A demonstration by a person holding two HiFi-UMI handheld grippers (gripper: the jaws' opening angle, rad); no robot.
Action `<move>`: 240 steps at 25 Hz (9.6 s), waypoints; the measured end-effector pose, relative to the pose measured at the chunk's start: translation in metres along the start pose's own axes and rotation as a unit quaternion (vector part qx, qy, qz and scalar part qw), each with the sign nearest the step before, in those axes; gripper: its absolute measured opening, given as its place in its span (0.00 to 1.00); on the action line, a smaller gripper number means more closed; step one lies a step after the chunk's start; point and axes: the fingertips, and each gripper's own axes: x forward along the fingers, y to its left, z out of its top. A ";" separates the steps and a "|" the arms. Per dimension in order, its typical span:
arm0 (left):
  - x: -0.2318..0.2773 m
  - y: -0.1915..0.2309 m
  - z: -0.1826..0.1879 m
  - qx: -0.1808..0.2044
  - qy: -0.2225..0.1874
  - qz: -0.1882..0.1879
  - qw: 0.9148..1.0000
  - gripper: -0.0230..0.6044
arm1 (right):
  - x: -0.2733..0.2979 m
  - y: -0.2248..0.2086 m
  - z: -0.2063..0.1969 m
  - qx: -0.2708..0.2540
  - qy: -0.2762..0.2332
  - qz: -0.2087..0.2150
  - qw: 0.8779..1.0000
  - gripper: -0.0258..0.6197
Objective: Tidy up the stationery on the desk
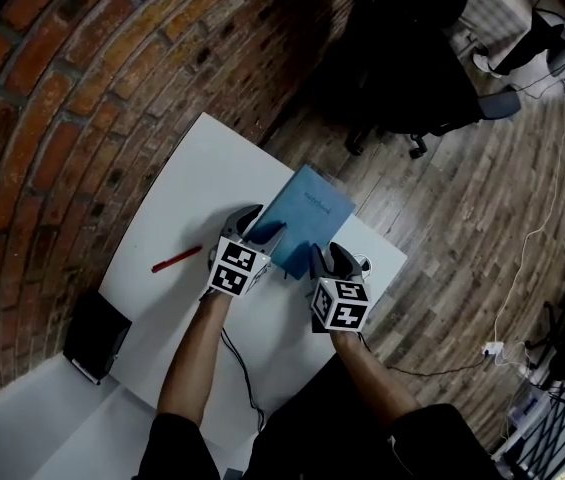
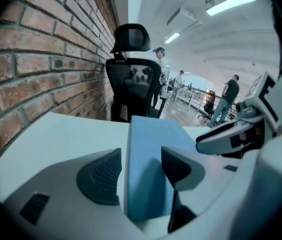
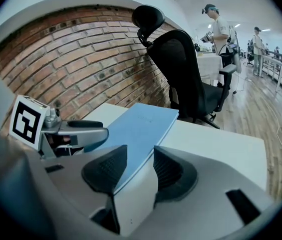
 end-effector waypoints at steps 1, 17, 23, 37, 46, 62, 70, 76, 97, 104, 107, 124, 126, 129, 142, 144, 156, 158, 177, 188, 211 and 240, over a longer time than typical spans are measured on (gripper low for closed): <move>0.001 -0.001 0.000 0.002 0.002 -0.001 1.000 0.42 | 0.001 0.000 0.000 0.003 0.002 0.000 1.000 0.28; 0.005 -0.004 -0.011 -0.030 0.059 -0.007 0.998 0.41 | 0.005 -0.003 -0.009 0.035 0.039 0.004 0.999 0.27; -0.004 -0.007 -0.019 -0.043 0.050 0.009 0.998 0.37 | 0.005 -0.005 -0.008 0.034 0.047 0.016 0.998 0.23; -0.048 -0.039 -0.062 -0.118 0.030 0.078 0.989 0.34 | -0.006 -0.004 -0.014 0.018 0.063 0.072 0.995 0.14; -0.072 -0.069 -0.091 -0.176 0.019 0.105 0.979 0.32 | -0.009 0.006 -0.017 -0.067 0.089 0.101 0.989 0.14; -0.100 -0.093 -0.120 -0.214 0.020 0.143 0.966 0.31 | -0.022 0.025 -0.044 -0.125 0.111 0.128 0.978 0.14; -0.126 -0.105 -0.144 -0.240 0.012 0.165 0.957 0.31 | -0.033 0.046 -0.068 -0.151 0.128 0.145 0.969 0.14; -0.152 -0.113 -0.166 -0.265 0.006 0.192 0.945 0.31 | -0.041 0.068 -0.090 -0.171 0.143 0.167 0.960 0.14; -0.233 -0.131 -0.240 -0.359 -0.016 0.291 0.887 0.31 | -0.056 0.156 -0.156 -0.259 0.194 0.252 0.912 0.14; -0.262 -0.138 -0.265 -0.392 -0.022 0.322 0.861 0.31 | -0.065 0.187 -0.181 -0.292 0.211 0.279 0.890 0.14; -0.275 -0.143 -0.276 -0.405 -0.025 0.335 0.850 0.31 | -0.070 0.201 -0.193 -0.304 0.220 0.291 0.880 0.14; -0.329 -0.158 -0.323 -0.446 -0.035 0.381 0.809 0.31 | -0.099 0.249 -0.245 -0.339 0.237 0.328 0.849 0.14; -0.333 -0.159 -0.325 -0.448 -0.036 0.385 0.806 0.31 | -0.101 0.250 -0.247 -0.341 0.239 0.329 0.848 0.14; -0.334 -0.161 -0.326 -0.450 -0.035 0.387 0.804 0.31 | -0.102 0.250 -0.250 -0.342 0.239 0.327 0.848 0.14; -0.333 -0.162 -0.329 -0.445 -0.025 0.393 0.804 0.31 | -0.100 0.250 -0.254 -0.378 0.222 0.328 0.837 0.14; -0.332 -0.162 -0.328 -0.440 -0.023 0.394 0.807 0.31 | -0.100 0.250 -0.249 -0.391 0.205 0.331 0.834 0.14; -0.347 -0.154 -0.297 -0.380 -0.046 0.428 0.819 0.31 | -0.060 0.274 -0.158 -0.446 0.095 0.359 0.814 0.14; -0.342 -0.154 -0.295 -0.381 -0.049 0.425 0.820 0.30 | -0.051 0.279 -0.143 -0.457 0.085 0.360 0.809 0.14; -0.327 -0.160 -0.286 -0.402 -0.040 0.412 0.817 0.29 | 0.014 0.321 -0.080 -0.625 0.033 0.380 0.681 0.14; -0.316 -0.151 -0.287 -0.416 -0.042 0.403 0.814 0.29 | 0.052 0.328 -0.085 -0.700 0.074 0.393 0.592 0.14; -0.315 -0.133 -0.278 -0.417 -0.048 0.403 0.813 0.29 | 0.081 0.324 -0.100 -0.711 0.148 0.401 0.559 0.14; -0.315 -0.136 -0.266 -0.399 -0.065 0.392 0.826 0.29 | 0.050 0.327 -0.084 -0.653 0.137 0.372 0.646 0.13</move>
